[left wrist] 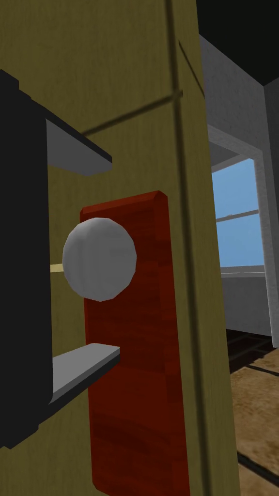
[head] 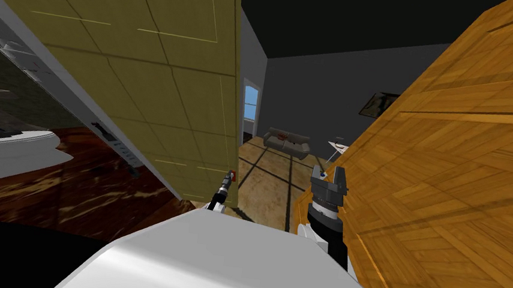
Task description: Push the door open
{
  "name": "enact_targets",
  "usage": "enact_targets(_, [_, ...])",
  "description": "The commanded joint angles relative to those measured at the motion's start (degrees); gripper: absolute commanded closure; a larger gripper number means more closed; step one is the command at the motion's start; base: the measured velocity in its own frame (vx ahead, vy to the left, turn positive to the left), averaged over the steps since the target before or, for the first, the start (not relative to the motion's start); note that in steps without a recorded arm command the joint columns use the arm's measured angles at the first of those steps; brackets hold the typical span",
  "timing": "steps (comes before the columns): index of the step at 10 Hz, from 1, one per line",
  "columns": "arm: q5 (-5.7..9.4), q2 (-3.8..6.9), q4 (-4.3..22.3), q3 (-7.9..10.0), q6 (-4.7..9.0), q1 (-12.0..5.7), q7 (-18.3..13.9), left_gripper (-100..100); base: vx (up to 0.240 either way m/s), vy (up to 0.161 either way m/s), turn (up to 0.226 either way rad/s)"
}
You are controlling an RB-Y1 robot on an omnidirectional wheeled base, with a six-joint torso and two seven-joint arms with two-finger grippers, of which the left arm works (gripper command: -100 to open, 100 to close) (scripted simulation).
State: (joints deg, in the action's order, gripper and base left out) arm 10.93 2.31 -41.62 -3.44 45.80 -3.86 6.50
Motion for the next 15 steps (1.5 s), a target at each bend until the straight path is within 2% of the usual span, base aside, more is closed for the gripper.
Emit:
enact_targets(1, [0.00, 0.00, 0.00, 0.00, 0.00, 0.00, 0.00, -100, 0.079, 0.021, -0.001])
enact_targets(2, [0.00, 0.00, 0.00, 0.00, 0.00, 0.00, 0.00, 100, -0.016, -0.009, 0.000])
enact_targets(7, [0.00, 0.00, 0.00, 0.00, 0.00, 0.00, 0.00, 100, -0.014, -0.003, 0.000])
enact_targets(8, [0.43, 0.69, 0.19, 0.84, -0.13, -0.01, 0.24, 100, 0.103, -0.032, 0.021])
enact_targets(13, [1.31, 1.66, 0.37, 2.52, -0.18, -0.18, 0.67, 100, 0.172, -0.038, 0.036])
enact_targets(15, [2.17, 2.34, 0.55, 4.17, -0.23, -0.34, 1.09, 100, 0.188, -0.044, 0.061])
